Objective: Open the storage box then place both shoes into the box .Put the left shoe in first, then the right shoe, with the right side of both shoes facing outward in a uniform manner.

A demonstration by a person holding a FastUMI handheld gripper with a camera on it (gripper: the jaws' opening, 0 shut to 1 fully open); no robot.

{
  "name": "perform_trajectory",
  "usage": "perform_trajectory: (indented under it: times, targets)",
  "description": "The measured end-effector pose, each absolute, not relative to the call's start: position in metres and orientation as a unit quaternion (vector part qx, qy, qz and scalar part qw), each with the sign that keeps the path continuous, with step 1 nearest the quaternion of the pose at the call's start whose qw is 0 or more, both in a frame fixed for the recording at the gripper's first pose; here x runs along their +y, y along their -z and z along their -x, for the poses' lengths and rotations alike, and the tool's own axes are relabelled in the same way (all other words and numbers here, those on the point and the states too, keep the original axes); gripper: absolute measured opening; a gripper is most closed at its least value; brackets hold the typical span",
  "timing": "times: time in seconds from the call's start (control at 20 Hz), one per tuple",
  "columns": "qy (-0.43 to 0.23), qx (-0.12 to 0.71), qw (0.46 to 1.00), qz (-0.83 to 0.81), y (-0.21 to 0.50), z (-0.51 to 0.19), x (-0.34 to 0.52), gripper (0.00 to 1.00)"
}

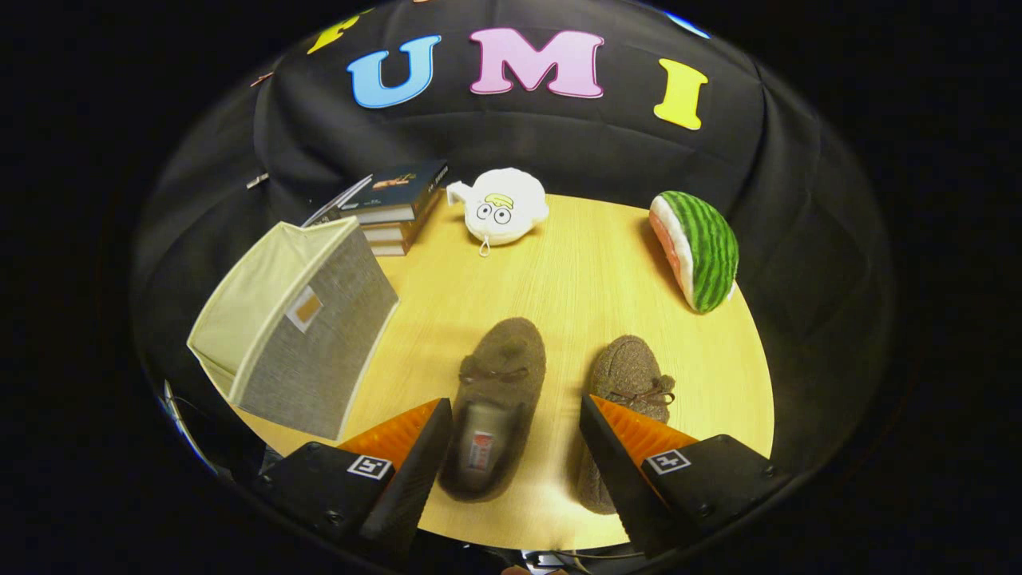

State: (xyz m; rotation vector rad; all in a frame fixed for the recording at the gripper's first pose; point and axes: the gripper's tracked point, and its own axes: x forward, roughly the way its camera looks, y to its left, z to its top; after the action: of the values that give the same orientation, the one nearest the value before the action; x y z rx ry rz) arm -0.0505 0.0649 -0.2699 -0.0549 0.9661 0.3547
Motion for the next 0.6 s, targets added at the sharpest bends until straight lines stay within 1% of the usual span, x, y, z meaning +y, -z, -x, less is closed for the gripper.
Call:
perform_trajectory:
  times: [0.2,0.3,0.4,0.45,0.5,0.55,0.6]
  targets:
    - [-0.18,0.499,0.846,0.051,0.316,0.048,0.057,0.99]
    - [-0.18,0.498,0.847,0.051,0.334,0.039,0.06,0.99]
    - [-0.182,0.509,0.84,0.042,0.348,0.034,0.066,0.95]
    - [-0.18,0.513,0.838,0.035,0.352,0.032,0.069,0.88]
    - [-0.173,0.517,0.838,0.024,0.355,0.027,0.071,0.84]
    - [-0.17,0.523,0.835,0.007,0.357,0.025,0.076,0.72]
    - [-0.167,0.534,0.829,-0.008,0.36,0.026,0.079,0.67]
